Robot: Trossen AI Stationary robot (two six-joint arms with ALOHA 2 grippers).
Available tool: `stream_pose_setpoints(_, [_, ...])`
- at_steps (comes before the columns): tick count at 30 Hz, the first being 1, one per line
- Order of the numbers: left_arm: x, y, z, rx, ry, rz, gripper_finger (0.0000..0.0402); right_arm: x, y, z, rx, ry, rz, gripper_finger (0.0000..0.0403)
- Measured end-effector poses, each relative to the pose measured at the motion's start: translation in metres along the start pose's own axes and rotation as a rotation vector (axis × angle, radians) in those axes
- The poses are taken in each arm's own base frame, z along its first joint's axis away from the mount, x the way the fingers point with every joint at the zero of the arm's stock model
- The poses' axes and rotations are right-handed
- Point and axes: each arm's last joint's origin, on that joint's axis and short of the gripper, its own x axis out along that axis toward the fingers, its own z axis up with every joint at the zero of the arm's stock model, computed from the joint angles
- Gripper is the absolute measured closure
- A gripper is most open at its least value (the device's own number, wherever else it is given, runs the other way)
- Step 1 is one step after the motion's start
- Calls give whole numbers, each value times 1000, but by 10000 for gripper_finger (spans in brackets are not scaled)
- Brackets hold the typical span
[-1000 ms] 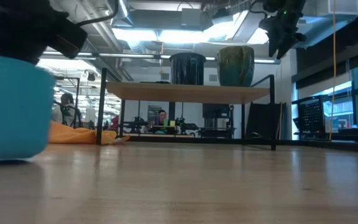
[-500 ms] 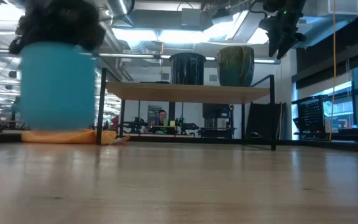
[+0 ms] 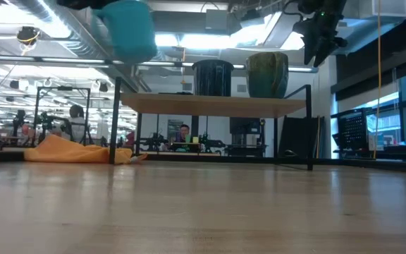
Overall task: Stack small to large cups/mugs on shelf
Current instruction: Put the blue mug on the shelf
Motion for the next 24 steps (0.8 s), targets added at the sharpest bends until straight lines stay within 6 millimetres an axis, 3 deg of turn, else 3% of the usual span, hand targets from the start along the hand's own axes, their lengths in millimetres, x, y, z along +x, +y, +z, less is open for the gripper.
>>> stream_pose_setpoints(4, [-16, 11, 34, -70, -127, -5, 399, 0, 0, 0, 0, 0, -4, 201])
stream_pose_setpoints(9, [-18, 22, 64, -168, -184, -8, 399, 0, 0, 0, 12, -4, -5, 201])
stream_pose_setpoints(18, [18, 5, 101, -254, -170, -63, 399, 0, 0, 0, 26, 0, -8, 201])
stream_pose_setpoints(24, [39, 2, 103, -228, -69, 8, 398, 0, 4, -3, 6, 28, -23, 201])
